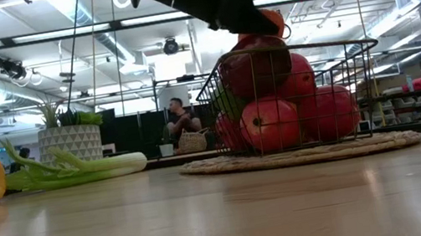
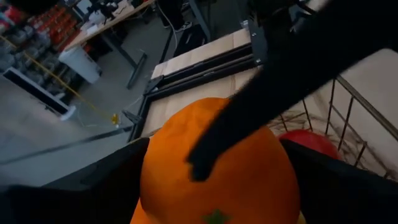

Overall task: Build produce basket
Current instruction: Put the orange into the wire basket, then put the green celery into the wire basket

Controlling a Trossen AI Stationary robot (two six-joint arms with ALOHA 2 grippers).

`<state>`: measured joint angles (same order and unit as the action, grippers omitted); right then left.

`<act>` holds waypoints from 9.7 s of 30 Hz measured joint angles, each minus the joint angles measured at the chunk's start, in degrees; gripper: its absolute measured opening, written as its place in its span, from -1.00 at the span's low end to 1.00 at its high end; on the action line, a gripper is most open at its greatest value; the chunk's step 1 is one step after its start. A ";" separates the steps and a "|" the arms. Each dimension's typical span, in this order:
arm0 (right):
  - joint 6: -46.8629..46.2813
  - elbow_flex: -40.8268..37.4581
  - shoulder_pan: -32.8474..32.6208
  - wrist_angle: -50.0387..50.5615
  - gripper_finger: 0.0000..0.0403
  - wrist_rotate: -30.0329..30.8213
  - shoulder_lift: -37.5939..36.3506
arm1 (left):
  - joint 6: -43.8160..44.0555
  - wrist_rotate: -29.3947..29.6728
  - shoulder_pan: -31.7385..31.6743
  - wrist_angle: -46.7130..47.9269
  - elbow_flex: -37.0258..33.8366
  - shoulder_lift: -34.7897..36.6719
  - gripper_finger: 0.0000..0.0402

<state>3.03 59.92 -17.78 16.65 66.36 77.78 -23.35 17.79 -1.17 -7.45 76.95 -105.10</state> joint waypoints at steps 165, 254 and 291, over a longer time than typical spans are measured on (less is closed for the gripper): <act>22.48 -10.03 13.90 -20.88 0.86 -12.05 -5.35 | 64.45 15.75 -17.69 51.61 -25.23 18.75 0.96; 22.69 -10.05 13.47 -20.88 0.86 -19.44 -5.36 | 44.98 2.94 -18.36 34.97 -29.58 19.28 -0.74; 42.39 -10.05 -3.07 -47.47 0.86 6.17 -5.38 | 9.01 21.42 4.17 29.27 -11.73 19.37 -0.70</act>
<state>45.42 49.87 -20.85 -30.82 72.52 72.40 -14.34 39.20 3.00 21.82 65.21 -85.73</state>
